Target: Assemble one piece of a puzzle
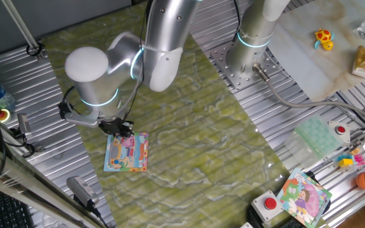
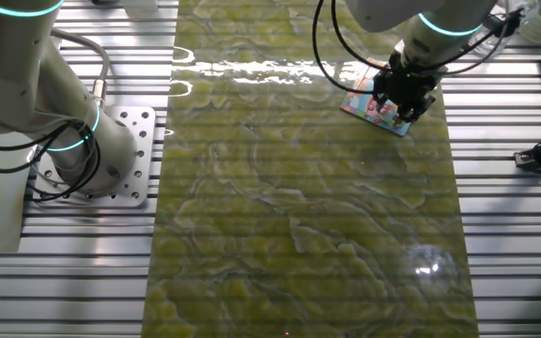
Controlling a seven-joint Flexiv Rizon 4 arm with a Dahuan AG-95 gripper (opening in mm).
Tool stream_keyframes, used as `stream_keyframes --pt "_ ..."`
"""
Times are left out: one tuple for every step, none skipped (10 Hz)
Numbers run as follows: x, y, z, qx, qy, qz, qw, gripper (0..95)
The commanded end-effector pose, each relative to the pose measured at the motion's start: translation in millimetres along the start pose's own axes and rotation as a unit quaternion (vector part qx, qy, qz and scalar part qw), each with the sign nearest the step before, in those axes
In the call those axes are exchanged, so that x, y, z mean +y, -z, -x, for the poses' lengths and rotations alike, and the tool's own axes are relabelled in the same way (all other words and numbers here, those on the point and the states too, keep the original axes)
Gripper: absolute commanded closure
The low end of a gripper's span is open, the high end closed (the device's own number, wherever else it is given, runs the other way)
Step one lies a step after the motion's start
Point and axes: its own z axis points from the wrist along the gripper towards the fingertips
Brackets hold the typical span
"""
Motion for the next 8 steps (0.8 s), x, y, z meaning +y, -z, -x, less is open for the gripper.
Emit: stream_keyframes --pt "17.5 -2.9 10.9 0.001 -0.008 -0.006 0.9999 95.0" --pt "25.5 -4.8 14.6 0.0 -0.013 -0.01 0.9999 95.0" --pt "26.0 -5.2 14.8 0.0 -0.01 -0.009 0.9999 95.0" --pt "24.8 -4.7 14.3 -0.001 -0.008 -0.009 0.9999 95.0" --pt "22.6 -4.0 13.4 0.0 -0.005 -0.009 0.9999 95.0" --pt "20.1 -3.3 12.2 0.0 -0.001 -0.008 1.0 95.0" --pt "14.8 -2.0 9.6 0.001 0.006 -0.008 1.0 95.0" --pt "11.8 -1.6 8.0 0.002 0.012 -0.007 0.9999 95.0"
